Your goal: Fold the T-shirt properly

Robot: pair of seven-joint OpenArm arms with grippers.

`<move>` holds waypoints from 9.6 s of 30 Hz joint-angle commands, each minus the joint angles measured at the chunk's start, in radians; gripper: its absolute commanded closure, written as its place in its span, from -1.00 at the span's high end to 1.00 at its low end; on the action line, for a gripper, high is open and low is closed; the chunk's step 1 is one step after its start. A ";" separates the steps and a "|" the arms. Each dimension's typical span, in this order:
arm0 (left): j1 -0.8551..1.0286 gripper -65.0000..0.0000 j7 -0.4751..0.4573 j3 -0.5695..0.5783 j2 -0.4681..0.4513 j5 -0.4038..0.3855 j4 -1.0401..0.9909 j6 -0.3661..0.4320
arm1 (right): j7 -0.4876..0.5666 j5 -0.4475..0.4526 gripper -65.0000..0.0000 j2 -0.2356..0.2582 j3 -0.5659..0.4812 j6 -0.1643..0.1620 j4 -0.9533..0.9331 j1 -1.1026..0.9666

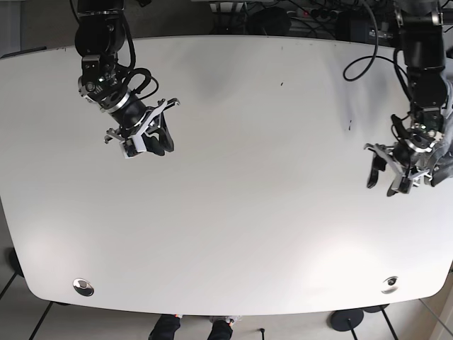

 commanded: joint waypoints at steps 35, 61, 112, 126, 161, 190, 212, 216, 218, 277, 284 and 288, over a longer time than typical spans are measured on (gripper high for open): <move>1.225 -0.02 -0.479 -0.006 0.577 0.145 0.666 0.271 | 0.565 0.206 -0.64 0.087 0.258 0.018 0.020 -0.711; 0.659 -0.02 -0.358 -0.176 0.514 0.151 -0.573 0.273 | 0.567 0.201 -0.64 0.090 -0.107 0.005 -1.000 -0.371; 0.306 0.00 -0.372 0.002 0.494 0.148 -1.028 0.535 | 0.722 0.203 -0.63 0.018 -0.492 -0.326 -1.413 -0.070; 0.528 0.00 -0.474 0.003 0.523 0.145 -0.777 0.535 | 0.791 0.204 -0.64 0.048 -0.488 -0.334 -1.291 -0.240; 1.360 0.00 -0.476 0.034 0.528 0.142 0.776 0.541 | 0.791 0.210 -0.64 0.197 0.023 -0.326 0.188 -1.007; 0.990 0.35 -0.378 -0.219 0.588 -0.048 0.778 0.535 | -0.065 0.203 -0.61 0.065 -0.191 0.134 0.094 0.238; 0.992 0.36 -0.376 -0.404 0.571 -0.264 0.719 0.500 | -0.039 -0.067 0.61 0.033 -0.994 0.178 -0.188 0.482; 0.992 0.36 -0.376 -0.404 0.571 -0.266 0.690 0.500 | -0.036 -0.245 0.61 -0.039 -0.992 0.178 -0.224 0.444; 0.992 0.36 -0.376 -0.404 0.571 -0.266 0.682 0.500 | -0.027 -0.282 0.61 -0.073 -0.991 0.178 -0.271 0.447; 1.013 0.35 -0.381 -0.084 0.545 -0.076 0.705 0.233 | -0.253 -0.147 -0.94 -0.137 -0.152 0.178 0.136 0.697; 0.914 0.37 -0.376 0.138 0.545 0.187 0.655 0.231 | -0.308 -0.133 -0.94 -0.084 -0.049 0.178 0.031 0.883; 0.805 0.37 -0.375 0.230 0.545 0.239 0.558 0.230 | -0.305 -0.133 -0.94 -0.065 -0.049 0.178 0.013 0.883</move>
